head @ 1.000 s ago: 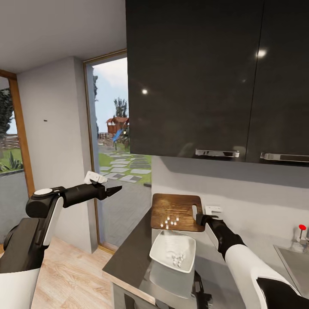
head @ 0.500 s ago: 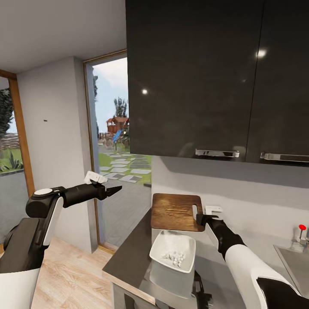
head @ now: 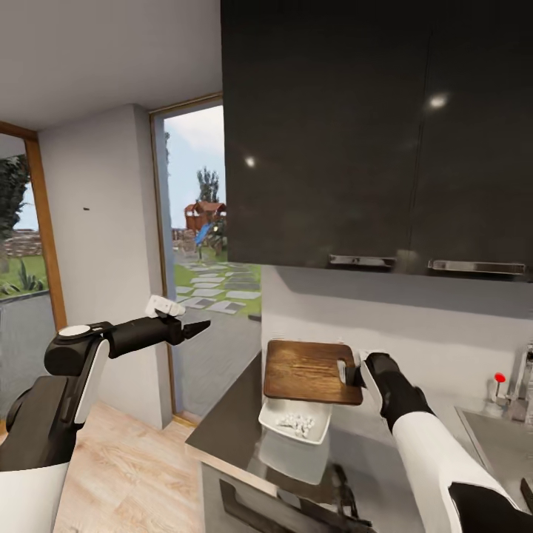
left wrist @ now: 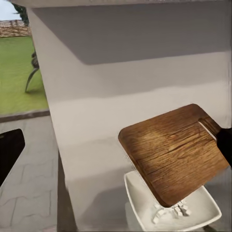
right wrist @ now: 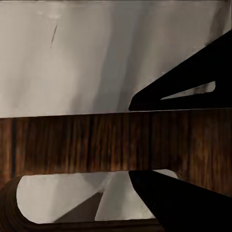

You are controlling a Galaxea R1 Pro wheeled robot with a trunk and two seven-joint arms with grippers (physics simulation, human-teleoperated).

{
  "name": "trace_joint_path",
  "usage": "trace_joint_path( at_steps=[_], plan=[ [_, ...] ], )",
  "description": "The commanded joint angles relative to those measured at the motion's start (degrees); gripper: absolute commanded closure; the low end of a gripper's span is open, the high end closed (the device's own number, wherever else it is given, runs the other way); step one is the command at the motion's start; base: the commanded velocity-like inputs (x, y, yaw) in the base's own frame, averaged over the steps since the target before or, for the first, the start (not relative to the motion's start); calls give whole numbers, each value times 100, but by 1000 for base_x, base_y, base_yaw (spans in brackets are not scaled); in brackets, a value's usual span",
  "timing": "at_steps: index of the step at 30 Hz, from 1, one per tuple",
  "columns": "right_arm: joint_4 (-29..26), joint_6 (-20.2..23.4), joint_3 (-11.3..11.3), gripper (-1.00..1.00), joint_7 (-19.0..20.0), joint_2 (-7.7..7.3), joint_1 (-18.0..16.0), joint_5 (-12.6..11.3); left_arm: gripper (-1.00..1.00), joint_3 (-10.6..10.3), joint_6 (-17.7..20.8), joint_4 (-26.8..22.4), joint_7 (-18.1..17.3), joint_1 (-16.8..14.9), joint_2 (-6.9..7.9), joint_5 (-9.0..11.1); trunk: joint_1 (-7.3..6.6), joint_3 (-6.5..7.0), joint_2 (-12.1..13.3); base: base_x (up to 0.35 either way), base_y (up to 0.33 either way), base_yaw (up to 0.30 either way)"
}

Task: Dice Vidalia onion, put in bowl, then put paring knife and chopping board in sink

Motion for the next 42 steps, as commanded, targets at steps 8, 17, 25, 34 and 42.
trace_joint_path(
  at_steps=[8, 17, 25, 34, 42],
  plan=[
    [-593, 1115, -320, 100, 23, -181, -2, 28, -100, 5, 42, 2, -16, -2, 0, 12, -1, -3, -5, -85, 0, -2],
    [-647, 1291, -704, 100, 27, -225, -2, 10, -100, 5, 42, 8, -16, -2, 0, 12, -1, -5, -5, -1, 0, -253],
    [-648, 1291, -727, 100, 42, -226, -2, -7, -100, 5, 42, 8, -16, -2, 0, 10, -1, -6, -5, 0, 0, -300],
    [-647, 1300, -727, 100, 44, -226, -2, -8, -100, 5, 42, 8, -16, -2, 5, 10, -1, -1, -5, 0, 0, -300],
    [-647, 1299, -727, 100, 44, -219, -2, -8, -100, 5, 42, 8, -16, -2, 5, 9, -1, 16, -5, 0, 0, -300]
  ],
)
